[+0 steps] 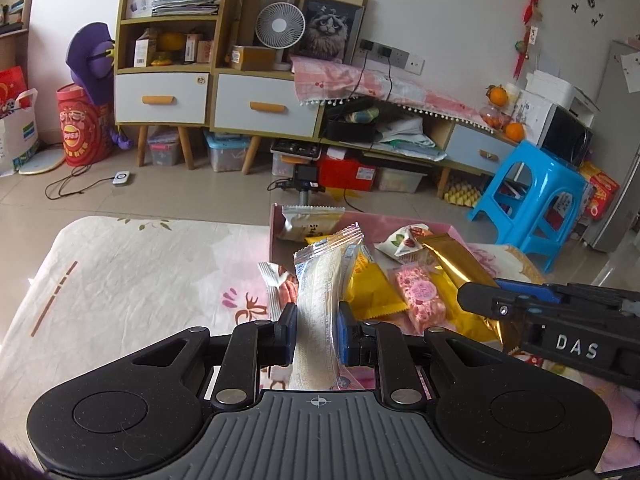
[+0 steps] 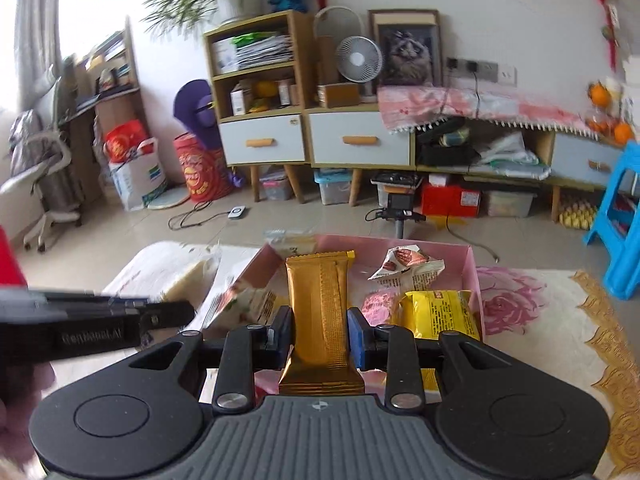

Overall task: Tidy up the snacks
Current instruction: 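Carry the rice-cake bag and gold bar into the box and open both tools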

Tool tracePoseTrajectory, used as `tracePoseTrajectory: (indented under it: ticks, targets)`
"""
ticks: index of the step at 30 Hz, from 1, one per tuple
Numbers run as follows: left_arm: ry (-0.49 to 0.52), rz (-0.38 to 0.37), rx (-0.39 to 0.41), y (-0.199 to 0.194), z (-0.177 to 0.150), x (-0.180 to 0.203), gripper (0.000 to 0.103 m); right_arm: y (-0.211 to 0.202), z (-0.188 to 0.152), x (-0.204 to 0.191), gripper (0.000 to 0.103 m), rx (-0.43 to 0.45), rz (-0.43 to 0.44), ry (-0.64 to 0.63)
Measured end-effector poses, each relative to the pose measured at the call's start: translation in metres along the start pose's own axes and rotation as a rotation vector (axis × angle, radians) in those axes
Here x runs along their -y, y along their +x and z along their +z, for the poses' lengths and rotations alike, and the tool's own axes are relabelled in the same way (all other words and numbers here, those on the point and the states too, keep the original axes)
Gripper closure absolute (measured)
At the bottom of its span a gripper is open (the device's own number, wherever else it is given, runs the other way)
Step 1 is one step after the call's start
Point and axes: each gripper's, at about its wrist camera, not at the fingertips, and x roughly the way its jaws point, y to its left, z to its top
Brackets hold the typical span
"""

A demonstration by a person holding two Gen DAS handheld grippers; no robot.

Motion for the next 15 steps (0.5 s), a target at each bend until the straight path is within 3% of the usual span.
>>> tracePoseTrajectory:
  ticks: [5, 15]
  targets:
    - [0.076, 0.035, -0.002, 0.017, 0.003, 0.004, 0.086, 0.02, 0.004, 0.007, 0.082, -0.026, 0.007, 0.038]
    - [0.05, 0.028, 0.018, 0.042, 0.009, -0.005, 0.086, 0.047, 0.005, 0.009, 0.082, -0.054, 0.009, 0.062]
